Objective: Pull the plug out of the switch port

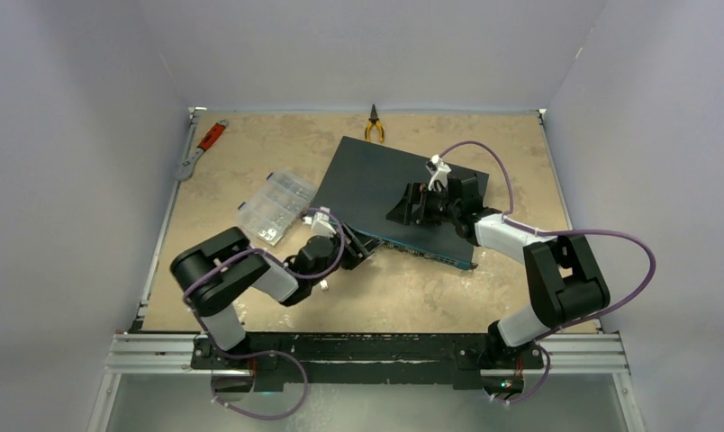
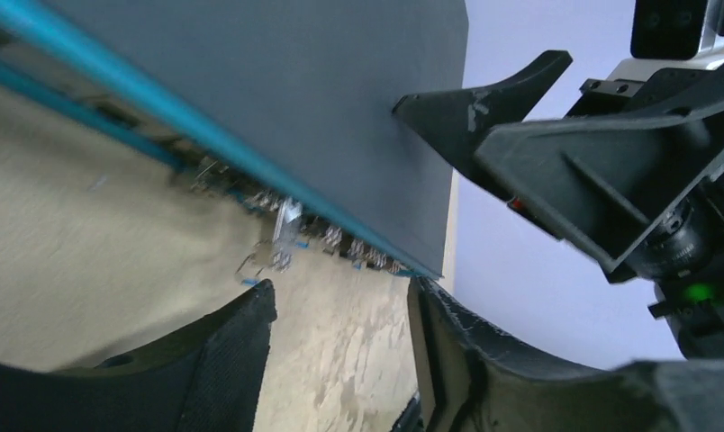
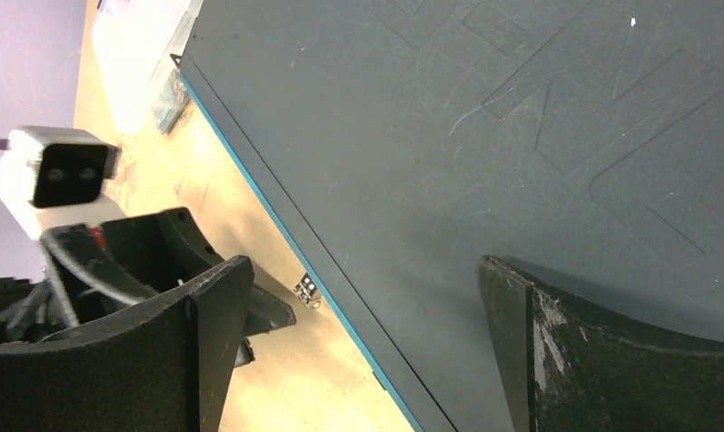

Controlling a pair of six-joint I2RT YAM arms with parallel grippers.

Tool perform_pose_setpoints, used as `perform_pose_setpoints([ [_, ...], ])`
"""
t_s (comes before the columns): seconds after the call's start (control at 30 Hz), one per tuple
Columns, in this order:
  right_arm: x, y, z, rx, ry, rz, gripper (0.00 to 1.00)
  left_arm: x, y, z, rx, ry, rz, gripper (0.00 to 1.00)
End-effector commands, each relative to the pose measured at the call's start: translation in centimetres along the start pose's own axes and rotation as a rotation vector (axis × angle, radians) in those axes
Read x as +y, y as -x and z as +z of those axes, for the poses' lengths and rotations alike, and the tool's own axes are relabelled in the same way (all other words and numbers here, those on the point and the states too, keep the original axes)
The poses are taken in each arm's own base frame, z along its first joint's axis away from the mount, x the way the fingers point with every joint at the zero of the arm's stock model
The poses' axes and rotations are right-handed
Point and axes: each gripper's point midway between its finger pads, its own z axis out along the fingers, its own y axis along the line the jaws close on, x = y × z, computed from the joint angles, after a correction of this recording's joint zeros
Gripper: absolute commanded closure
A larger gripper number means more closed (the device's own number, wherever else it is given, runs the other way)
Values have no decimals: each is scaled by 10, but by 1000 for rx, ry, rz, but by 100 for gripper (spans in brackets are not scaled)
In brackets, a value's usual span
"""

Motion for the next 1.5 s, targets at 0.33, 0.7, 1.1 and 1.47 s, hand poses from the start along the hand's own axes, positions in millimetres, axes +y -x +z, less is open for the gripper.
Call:
perform_pose_setpoints([
  [0.33, -24, -42, -3, 130, -92, 52, 1, 27, 36, 7, 97, 595, 718, 28],
  [0.7, -26, -43, -2, 134, -98, 57, 1, 19, 18, 13, 161, 567, 856, 46],
  [1.1, -27, -46, -1, 138, -102, 58, 1, 5, 8, 39, 162, 487, 856, 56],
  [1.47, -27, -46, -1, 139, -100, 56, 1, 1, 2, 41, 167, 468, 851, 89],
])
